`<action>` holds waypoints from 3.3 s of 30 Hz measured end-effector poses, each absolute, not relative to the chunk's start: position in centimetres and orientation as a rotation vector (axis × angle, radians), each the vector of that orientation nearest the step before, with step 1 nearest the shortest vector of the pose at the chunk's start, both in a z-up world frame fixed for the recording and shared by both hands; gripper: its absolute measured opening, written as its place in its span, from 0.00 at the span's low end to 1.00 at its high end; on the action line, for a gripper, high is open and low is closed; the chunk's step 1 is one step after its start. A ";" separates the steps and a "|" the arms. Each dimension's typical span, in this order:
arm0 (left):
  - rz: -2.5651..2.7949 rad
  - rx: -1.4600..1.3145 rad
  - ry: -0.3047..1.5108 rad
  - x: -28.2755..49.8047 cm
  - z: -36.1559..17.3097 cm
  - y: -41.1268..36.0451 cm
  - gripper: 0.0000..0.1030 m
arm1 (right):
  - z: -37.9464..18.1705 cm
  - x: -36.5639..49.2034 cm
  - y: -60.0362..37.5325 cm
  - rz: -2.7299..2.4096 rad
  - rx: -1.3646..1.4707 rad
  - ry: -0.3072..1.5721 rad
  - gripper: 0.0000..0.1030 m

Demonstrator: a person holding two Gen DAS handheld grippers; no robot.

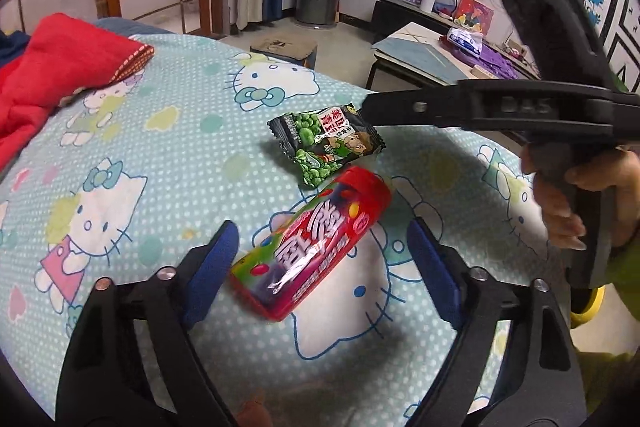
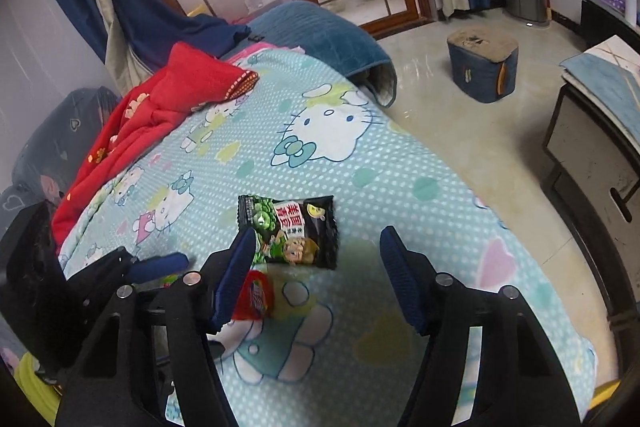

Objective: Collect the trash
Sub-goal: 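Grasp the red candy tube with the left gripper while the right grasps the green snack packet, then carry the red candy tube and green snack packet over the yellow bin with both grippers, then open both grippers to drop the candy tube and snack packet into the bin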

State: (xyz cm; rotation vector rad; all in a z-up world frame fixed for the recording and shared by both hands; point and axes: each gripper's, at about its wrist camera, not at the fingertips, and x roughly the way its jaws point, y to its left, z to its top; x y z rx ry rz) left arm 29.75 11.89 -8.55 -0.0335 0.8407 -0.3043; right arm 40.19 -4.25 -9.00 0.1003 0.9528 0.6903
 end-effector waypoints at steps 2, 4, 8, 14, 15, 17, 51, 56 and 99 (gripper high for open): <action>-0.309 -0.047 0.850 29.8 -8.8 12.0 0.68 | -9.3 40.8 -4.0 0.689 0.116 0.965 0.56; -0.315 -0.049 0.858 29.7 -8.9 12.0 0.62 | -9.8 41.4 -3.7 0.693 0.139 0.983 0.54; -0.327 -0.045 0.870 29.3 -9.1 11.6 0.51 | -10.7 42.1 -3.3 0.705 0.173 1.020 0.49; -0.346 -0.070 0.881 28.7 -9.3 11.4 0.29 | -11.3 42.5 -3.6 0.702 0.221 1.029 0.25; -0.344 -0.077 0.883 28.6 -9.3 11.4 0.27 | -11.3 42.5 -3.7 0.702 0.226 1.028 0.19; -0.345 -0.092 0.884 28.5 -9.4 11.5 0.26 | -11.3 42.2 -4.0 0.696 0.224 1.015 0.13; -0.381 -0.229 0.673 18.6 -4.2 4.2 0.24 | -5.5 25.8 -21.0 0.504 0.196 0.726 0.07; -0.385 -0.228 0.644 18.1 -3.4 3.0 0.23 | -4.9 24.3 -22.9 0.480 0.197 0.702 0.07; -0.670 -0.008 0.706 16.8 -5.7 -13.7 0.21 | -9.4 15.7 -37.7 0.202 0.239 0.868 0.09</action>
